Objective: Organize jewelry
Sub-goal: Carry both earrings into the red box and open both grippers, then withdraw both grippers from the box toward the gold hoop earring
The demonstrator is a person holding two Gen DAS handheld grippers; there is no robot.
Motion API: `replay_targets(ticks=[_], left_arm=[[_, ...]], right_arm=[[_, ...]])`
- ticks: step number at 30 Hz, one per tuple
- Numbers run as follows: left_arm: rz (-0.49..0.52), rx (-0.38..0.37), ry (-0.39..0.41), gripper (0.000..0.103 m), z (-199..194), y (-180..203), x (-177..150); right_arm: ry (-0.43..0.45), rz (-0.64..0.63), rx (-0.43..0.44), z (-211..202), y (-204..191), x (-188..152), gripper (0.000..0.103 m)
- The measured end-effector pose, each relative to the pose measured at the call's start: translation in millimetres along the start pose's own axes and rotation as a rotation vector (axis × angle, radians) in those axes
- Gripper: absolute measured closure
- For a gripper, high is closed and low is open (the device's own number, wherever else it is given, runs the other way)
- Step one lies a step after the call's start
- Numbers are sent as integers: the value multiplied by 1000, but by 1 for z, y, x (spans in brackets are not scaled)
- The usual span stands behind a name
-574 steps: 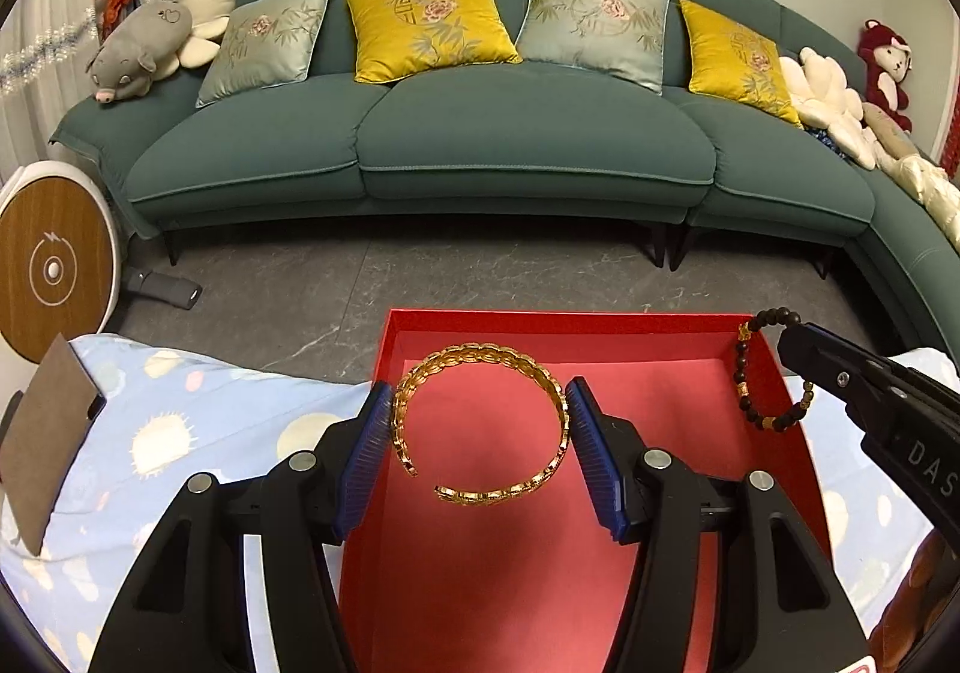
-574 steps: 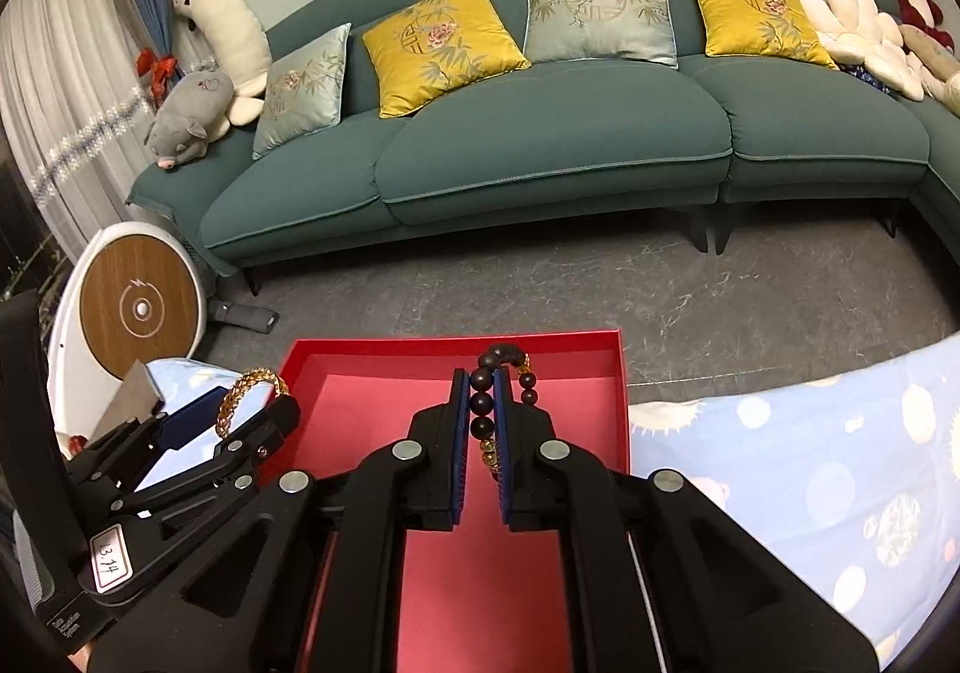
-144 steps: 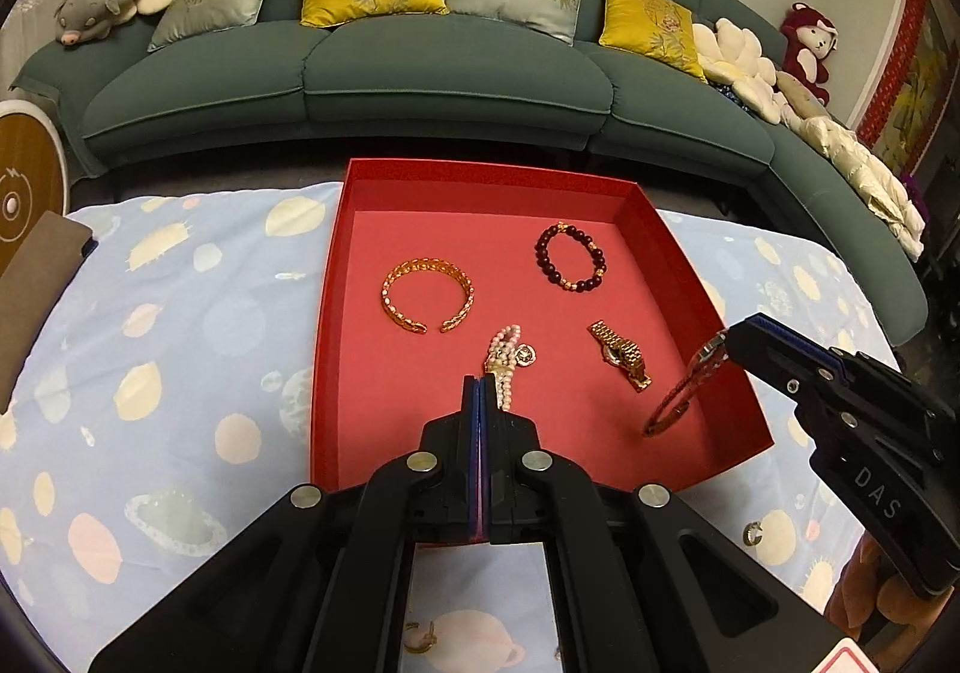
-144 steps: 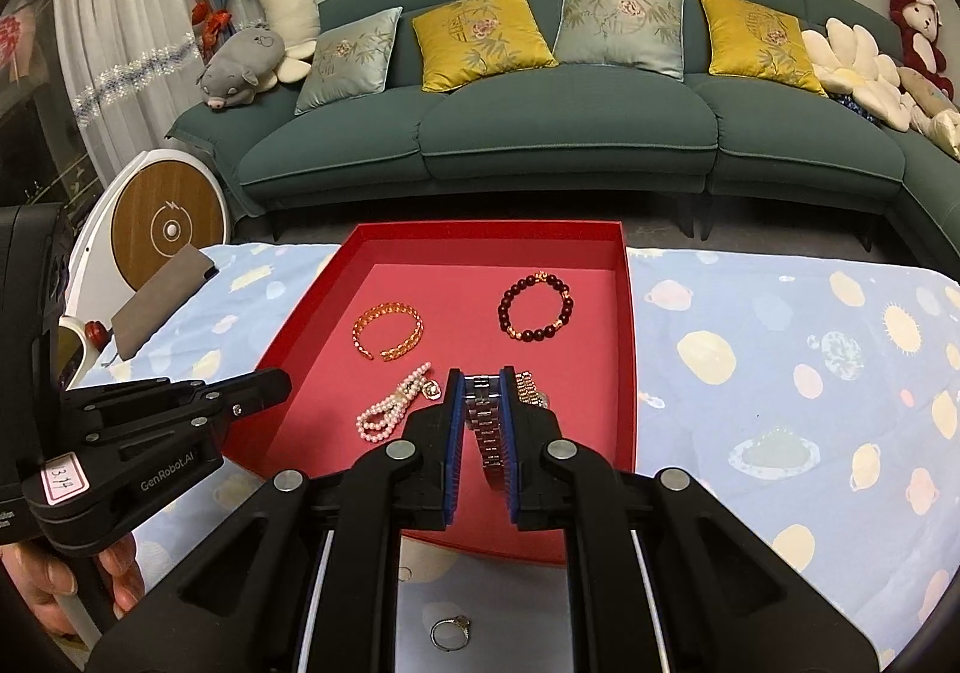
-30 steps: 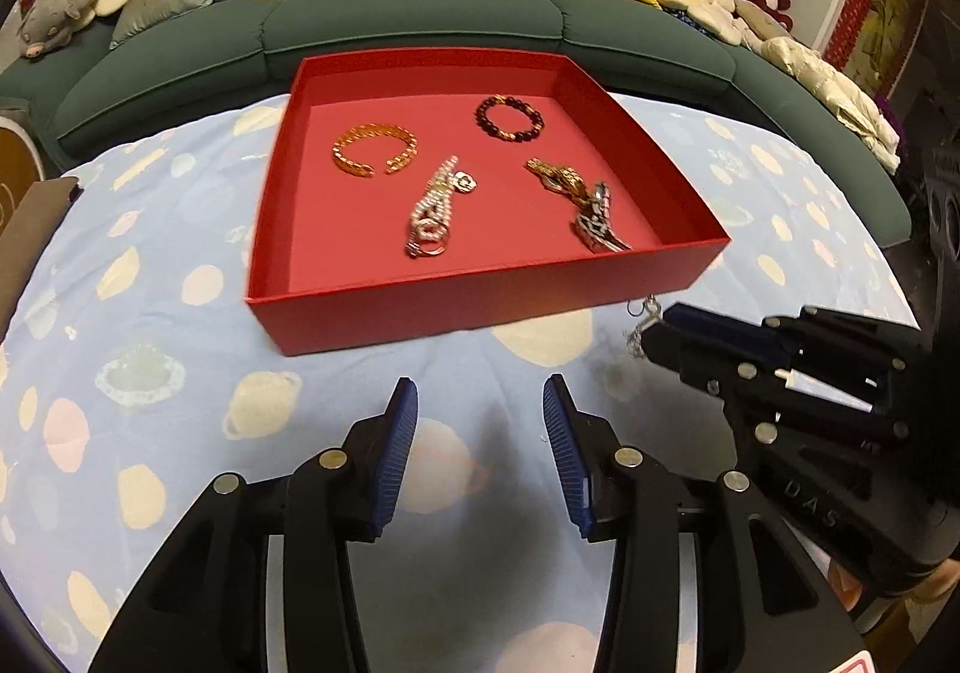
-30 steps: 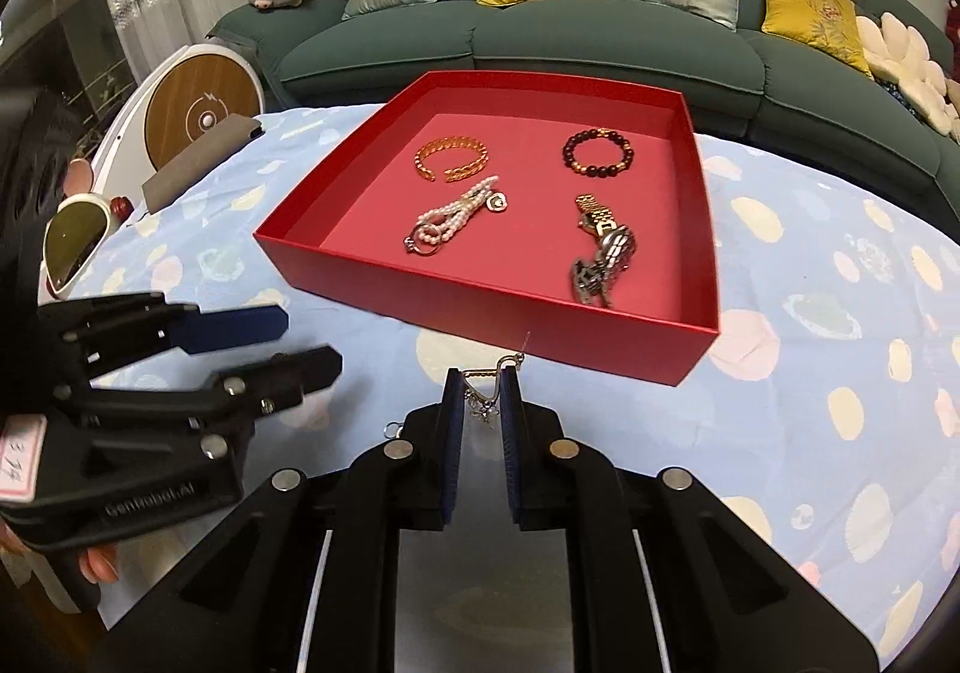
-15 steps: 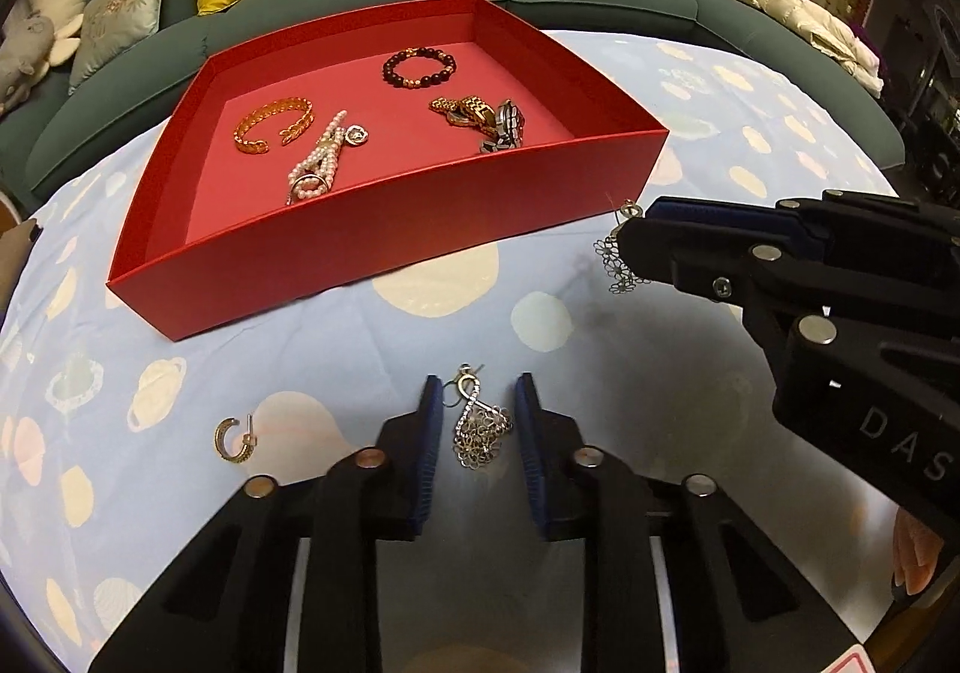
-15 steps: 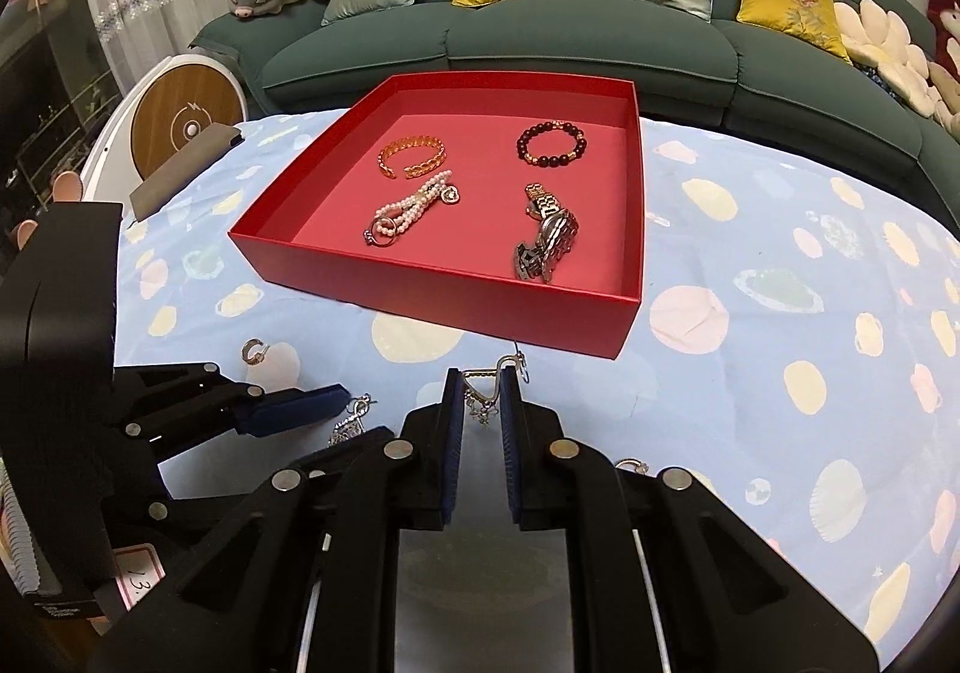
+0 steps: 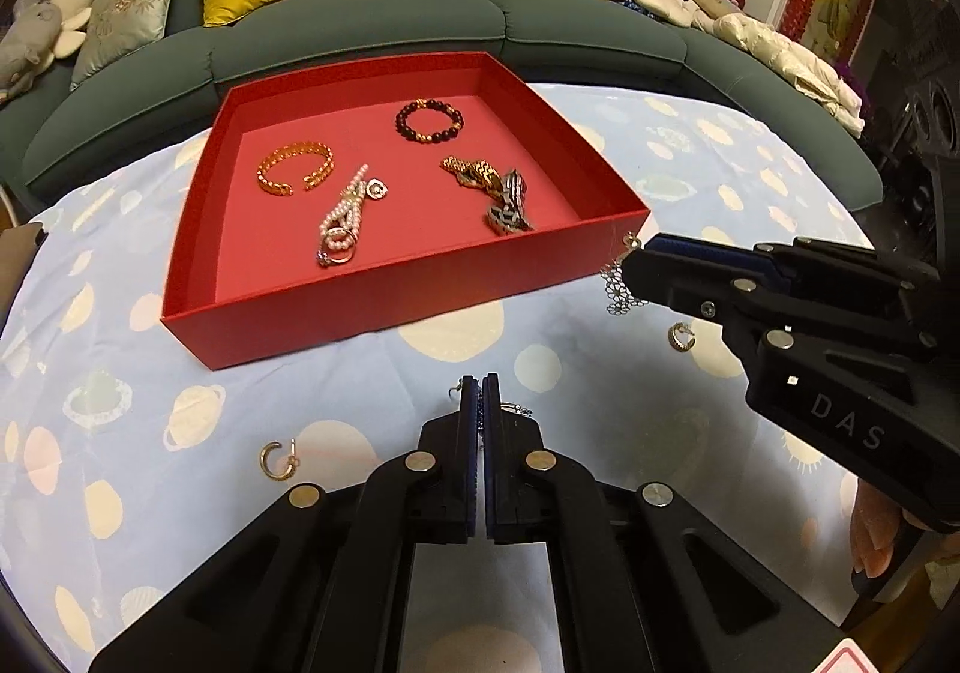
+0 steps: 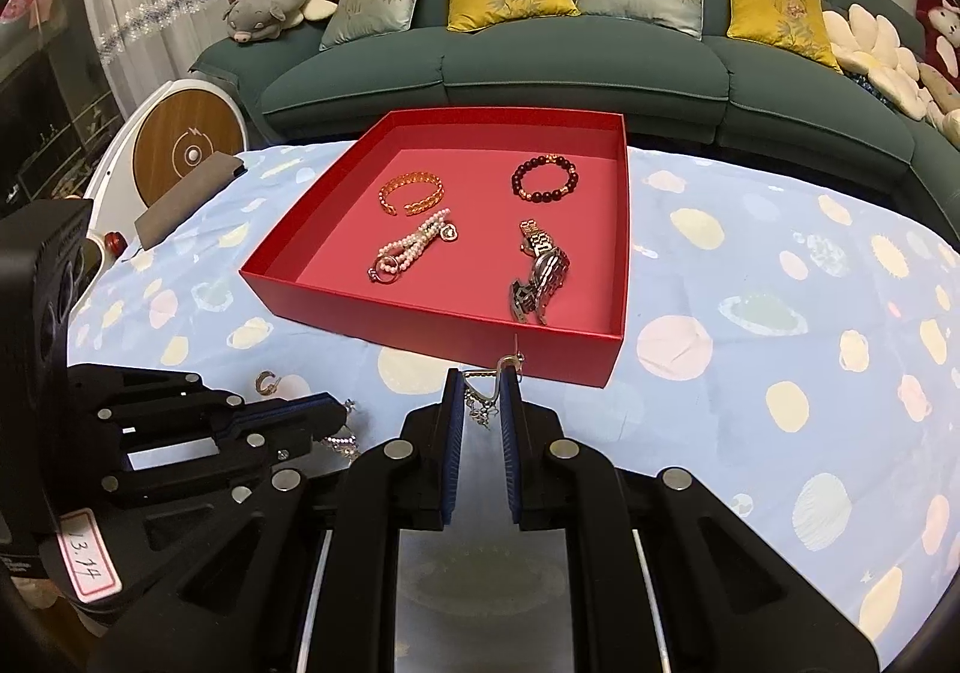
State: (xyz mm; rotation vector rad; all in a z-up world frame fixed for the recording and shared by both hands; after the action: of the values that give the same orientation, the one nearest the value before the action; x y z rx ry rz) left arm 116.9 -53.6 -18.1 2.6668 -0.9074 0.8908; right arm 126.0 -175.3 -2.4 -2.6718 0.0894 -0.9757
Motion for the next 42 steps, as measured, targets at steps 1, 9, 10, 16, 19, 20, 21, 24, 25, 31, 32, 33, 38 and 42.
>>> replay_targets(ticks=[1, 9, 10, 16, 19, 20, 21, 24, 25, 31, 32, 33, 38, 42], left_arm=[[-9, 0, 9, 103, -3, -3, 3], [-87, 72, 108, 103, -28, -40, 34], [-97, 80, 116, 103, -29, -46, 37], [-135, 125, 102, 103, -16, -74, 47], [-153, 131, 94, 103, -7, -85, 50], [-153, 138, 97, 103, -5, -88, 51], [-152, 139, 98, 103, -3, -90, 54], [-170, 139, 94, 98, 1, -95, 56], [-183, 142, 94, 86, 2, -97, 56], [-218, 184, 144, 50, -13, -103, 53], [-220, 190, 149, 50, -15, -104, 53], [-225, 194, 151, 50, -16, -106, 53], [-213, 209, 145, 50, -19, -105, 52], [-187, 219, 134, 50, -19, -99, 50]], right_arm=[[5, 2, 3, -1, 0, 2, 92], [70, 9, 23, -12, -9, 30, 92], [78, 10, 24, -13, -11, 34, 92], [92, 22, 23, 1, -17, 51, 92], [79, 28, 19, 16, -19, 54, 92], [74, 32, 21, 20, -19, 55, 92], [70, 37, 25, 24, -20, 56, 92], [76, 33, 35, 30, -23, 58, 91], [84, 31, 32, 31, -24, 58, 89], [131, 52, 19, 25, -15, 61, 60], [138, 54, 19, 23, -15, 62, 60], [144, 55, 20, 20, -14, 62, 60], [145, 48, 22, 16, -15, 62, 60], [136, 44, 19, 16, -15, 60, 60]])
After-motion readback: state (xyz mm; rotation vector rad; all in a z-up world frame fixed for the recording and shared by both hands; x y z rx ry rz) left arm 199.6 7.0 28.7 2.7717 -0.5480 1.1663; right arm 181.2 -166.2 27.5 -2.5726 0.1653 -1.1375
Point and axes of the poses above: each gripper's, at about its wrist camera, not at the fingertips, and z roughly the way its jaws point, y to its right, x to its top, the point moved 3 cm from there along z, roughly the way its jaws point, and after that the axes turned 13 degrees about z, right-handed, at the moved point
